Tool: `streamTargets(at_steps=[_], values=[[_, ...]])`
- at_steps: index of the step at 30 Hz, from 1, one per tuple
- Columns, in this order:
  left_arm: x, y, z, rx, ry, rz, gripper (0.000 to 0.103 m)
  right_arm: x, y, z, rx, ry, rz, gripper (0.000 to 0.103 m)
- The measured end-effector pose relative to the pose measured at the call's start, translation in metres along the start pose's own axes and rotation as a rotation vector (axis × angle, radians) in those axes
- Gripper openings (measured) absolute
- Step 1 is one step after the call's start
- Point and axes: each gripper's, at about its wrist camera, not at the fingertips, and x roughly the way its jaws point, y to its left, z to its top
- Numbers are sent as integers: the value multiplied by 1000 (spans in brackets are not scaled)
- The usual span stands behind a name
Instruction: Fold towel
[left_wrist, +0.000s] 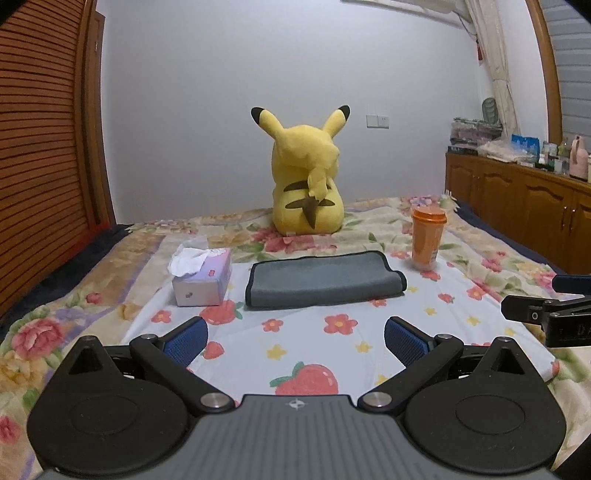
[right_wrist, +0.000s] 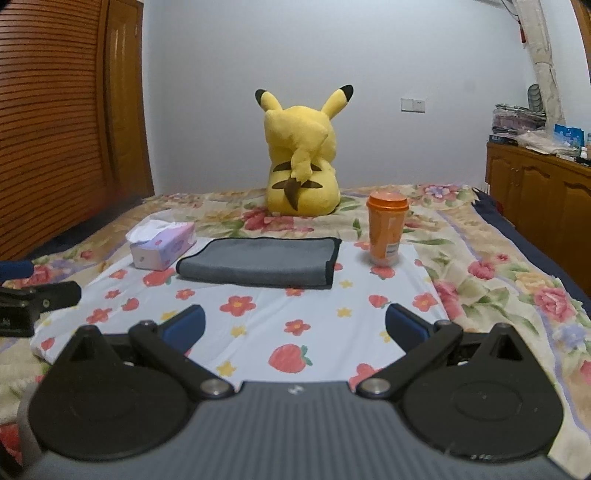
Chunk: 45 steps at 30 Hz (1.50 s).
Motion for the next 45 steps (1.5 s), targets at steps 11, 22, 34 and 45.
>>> streamTargets(at_steps=[11, 22, 34, 45], values=[[-5, 6, 3, -23, -44, 21, 103, -9, -7, 3, 28, -66, -20, 103], [-4, 9, 4, -34, -43, 23, 103, -11, -10, 4, 39, -82, -31, 103], [-3, 10, 3, -31, -39, 23, 103, -11, -10, 4, 39, -81, -29, 103], [-2, 11, 1, -28, -38, 22, 103, -11, -9, 4, 39, -80, -28, 103]])
